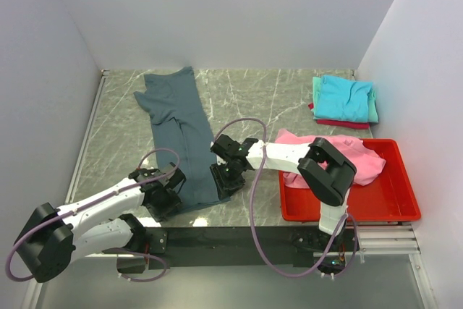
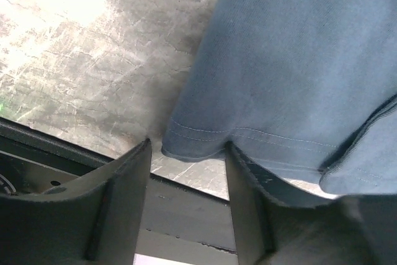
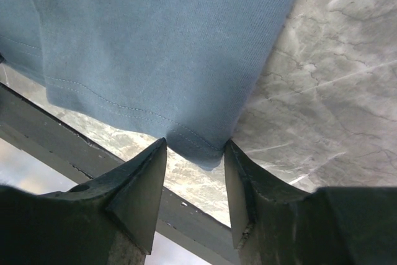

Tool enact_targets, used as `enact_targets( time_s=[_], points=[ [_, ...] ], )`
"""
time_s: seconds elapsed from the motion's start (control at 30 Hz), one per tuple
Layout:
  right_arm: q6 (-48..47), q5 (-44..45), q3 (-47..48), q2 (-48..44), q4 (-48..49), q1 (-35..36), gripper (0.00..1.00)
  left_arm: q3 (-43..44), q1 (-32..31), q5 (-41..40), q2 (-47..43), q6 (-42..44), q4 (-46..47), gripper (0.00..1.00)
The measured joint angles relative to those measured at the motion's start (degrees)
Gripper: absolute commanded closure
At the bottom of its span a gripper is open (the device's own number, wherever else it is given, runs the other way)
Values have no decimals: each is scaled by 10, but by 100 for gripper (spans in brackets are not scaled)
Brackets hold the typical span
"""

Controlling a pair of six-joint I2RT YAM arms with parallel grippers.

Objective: Fold and stack the t-shirts
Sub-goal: Fold the tshirt

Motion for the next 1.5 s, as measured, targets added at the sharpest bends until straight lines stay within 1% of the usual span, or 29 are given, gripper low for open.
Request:
enact_targets(
  time_s=[0.13, 0.3, 0.37, 0.4, 0.47, 0.5, 0.57, 0.6, 0.63, 0.77, 0.9, 1.03, 1.13, 1.37, 1.5],
  points=[
    [0, 0, 1, 2, 0, 0, 57, 0, 0, -2, 0, -1, 2, 57],
    [0, 0, 1, 5, 0, 0, 64, -2, 0, -3, -3, -1, 8, 59],
    [0, -1, 2, 8, 0, 0, 69, -3, 0, -3, -4, 1, 10, 60],
    [2, -3, 3, 10, 0, 0, 74, -4, 0, -3, -4, 1, 12, 64],
    [2, -6, 4, 13, 0, 0, 79, -4, 0, -2, -4, 5, 16, 69],
    [2, -7, 6, 16, -1, 0, 85, -4, 0, -2, -4, 6, 20, 77],
    [1, -11, 9, 20, -1, 0, 93, -5, 0, -1, -4, 10, 31, 86],
    [0, -14, 10, 22, -1, 0, 100, -5, 0, -1, -4, 12, 37, 97],
    [-2, -16, 11, 23, -1, 0, 100, -5, -1, -1, -4, 14, 41, 99],
    [-11, -15, 15, 23, -10, 0, 100, -2, -1, -2, -4, 29, 43, 99],
    [-28, -2, 25, 22, -41, 1, 100, 17, -1, 0, -6, 57, 33, 99],
    [-48, 12, 28, 11, -88, 1, 100, 35, -1, 35, -18, 90, 31, 99],
    [-59, 10, 23, -16, -123, 1, 100, 37, -3, 63, -37, 106, 23, 99],
    [-68, -8, 2, -114, -205, 2, 100, 67, -8, 128, -95, 128, -18, 100],
    [-69, -16, 32, -116, -252, 2, 100, 91, -11, 145, -96, 129, -37, 100]
  ],
)
